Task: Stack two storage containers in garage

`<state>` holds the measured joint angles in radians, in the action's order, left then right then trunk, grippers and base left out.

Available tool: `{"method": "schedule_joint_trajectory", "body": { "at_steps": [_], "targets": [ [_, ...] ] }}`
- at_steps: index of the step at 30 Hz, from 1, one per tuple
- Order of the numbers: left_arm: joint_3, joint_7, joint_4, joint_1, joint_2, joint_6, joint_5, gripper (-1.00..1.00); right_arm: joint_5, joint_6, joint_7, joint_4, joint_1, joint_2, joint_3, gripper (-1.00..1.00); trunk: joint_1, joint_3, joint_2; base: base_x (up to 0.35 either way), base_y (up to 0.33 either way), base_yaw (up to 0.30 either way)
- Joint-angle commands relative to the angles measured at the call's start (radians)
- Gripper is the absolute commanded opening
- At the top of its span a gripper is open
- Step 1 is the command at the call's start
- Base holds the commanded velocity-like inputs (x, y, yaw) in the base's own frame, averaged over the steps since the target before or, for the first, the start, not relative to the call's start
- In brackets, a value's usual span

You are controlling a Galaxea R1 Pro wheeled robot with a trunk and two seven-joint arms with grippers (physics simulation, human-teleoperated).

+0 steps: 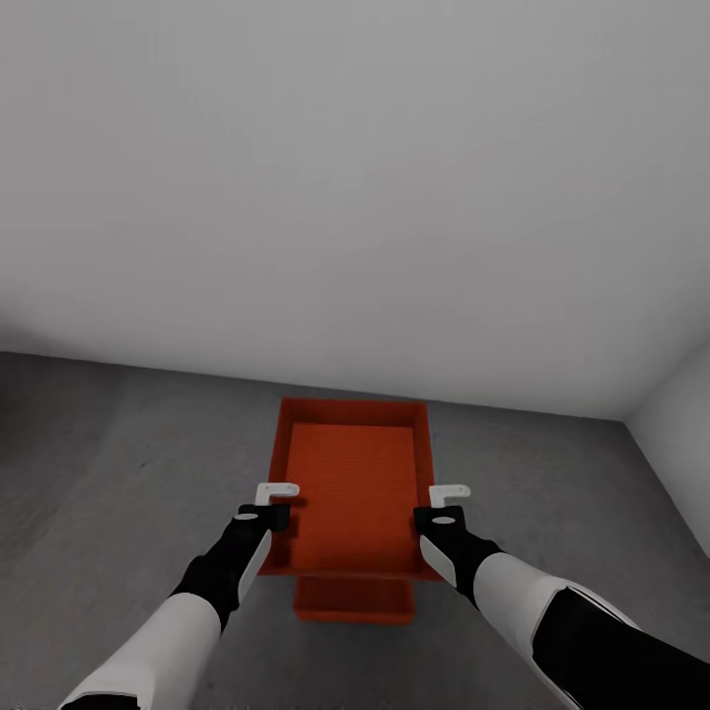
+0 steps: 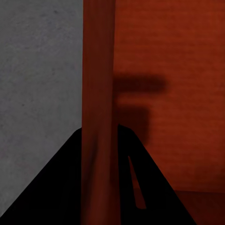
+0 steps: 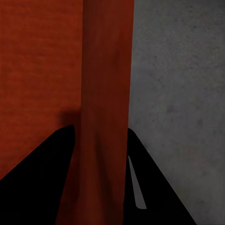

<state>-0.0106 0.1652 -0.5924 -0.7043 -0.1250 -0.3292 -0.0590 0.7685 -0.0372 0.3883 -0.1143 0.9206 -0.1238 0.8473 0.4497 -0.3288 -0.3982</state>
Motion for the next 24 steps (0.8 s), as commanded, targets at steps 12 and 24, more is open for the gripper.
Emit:
{"method": "schedule_joint_trajectory", "body": {
  "at_steps": [12,24],
  "targets": [
    [-0.003,0.002,0.001,0.000,-0.018,-0.028,-0.010,-1.00,-0.020,0.005,0.015,-0.016,0.001,-0.001,0.007,-1.00,0.000,-0.021,-0.002,0.000,0.000,0.000],
    [-0.003,0.002,0.002,0.000,-0.018,-0.028,-0.010,-1.00,-0.020,0.005,0.015,-0.016,0.001,-0.001,0.007,-1.00,0.000,-0.041,-0.002,0.000,0.000,0.000]
  ]
}}
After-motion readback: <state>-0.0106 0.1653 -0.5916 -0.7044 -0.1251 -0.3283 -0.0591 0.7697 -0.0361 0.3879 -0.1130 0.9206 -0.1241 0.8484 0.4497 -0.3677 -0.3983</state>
